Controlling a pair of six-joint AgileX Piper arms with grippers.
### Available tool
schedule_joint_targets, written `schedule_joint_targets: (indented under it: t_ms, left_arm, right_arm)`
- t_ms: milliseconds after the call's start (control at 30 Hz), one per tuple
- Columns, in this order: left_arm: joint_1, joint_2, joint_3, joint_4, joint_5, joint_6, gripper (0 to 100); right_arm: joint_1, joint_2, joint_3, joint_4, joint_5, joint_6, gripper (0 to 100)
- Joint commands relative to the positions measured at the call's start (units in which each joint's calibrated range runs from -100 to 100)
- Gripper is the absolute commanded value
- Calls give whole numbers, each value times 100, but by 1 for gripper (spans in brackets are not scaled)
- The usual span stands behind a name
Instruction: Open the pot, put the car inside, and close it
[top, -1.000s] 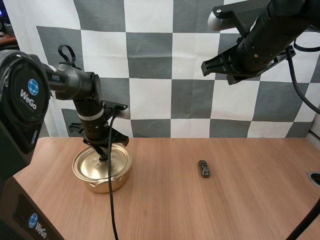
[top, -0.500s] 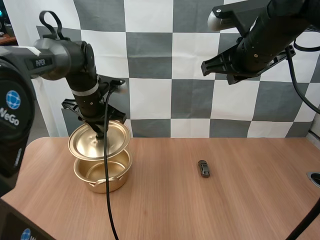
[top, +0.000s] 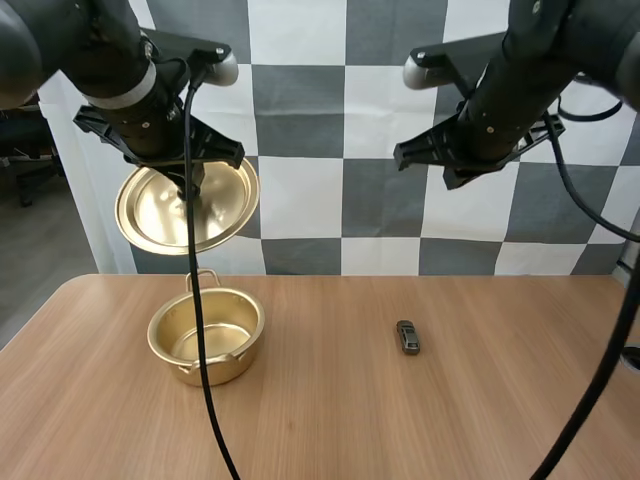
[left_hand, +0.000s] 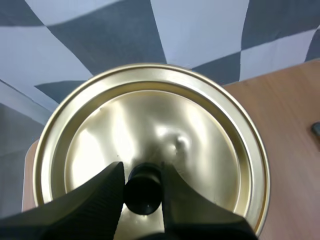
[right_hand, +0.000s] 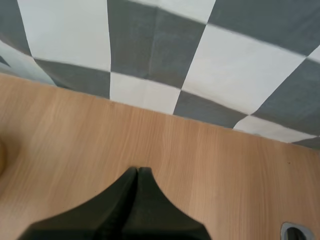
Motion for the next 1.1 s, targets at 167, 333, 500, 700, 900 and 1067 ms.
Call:
schedule_joint_targets:
  t_ms: [167,333,500,700,900,1067]
  left_arm:
    - [4,-1018,4,-262,0,4,16]
    - [4,-1400,4,-262,0,-12,16]
    - [4,-1571,4,-262,0,-12,16]
    - [4,-1584,4,-262,0,-12,16]
    - [4,-1584,4,-262,0,-12,16]
    - [4,-1584,4,-262,0,-12,16]
  right_arm:
    - [0,1319,785,2,-122,5,0]
    - [0,2128,1139,2,-950,155,0]
    - [0,2775,1139,-47,-961,428,0]
    - [0,3276,1139,-607,-898,233,35]
    - [0,3305,1126,-683,-832,-191,98]
    - [9,3296,1126,-732,-1401,-191,100]
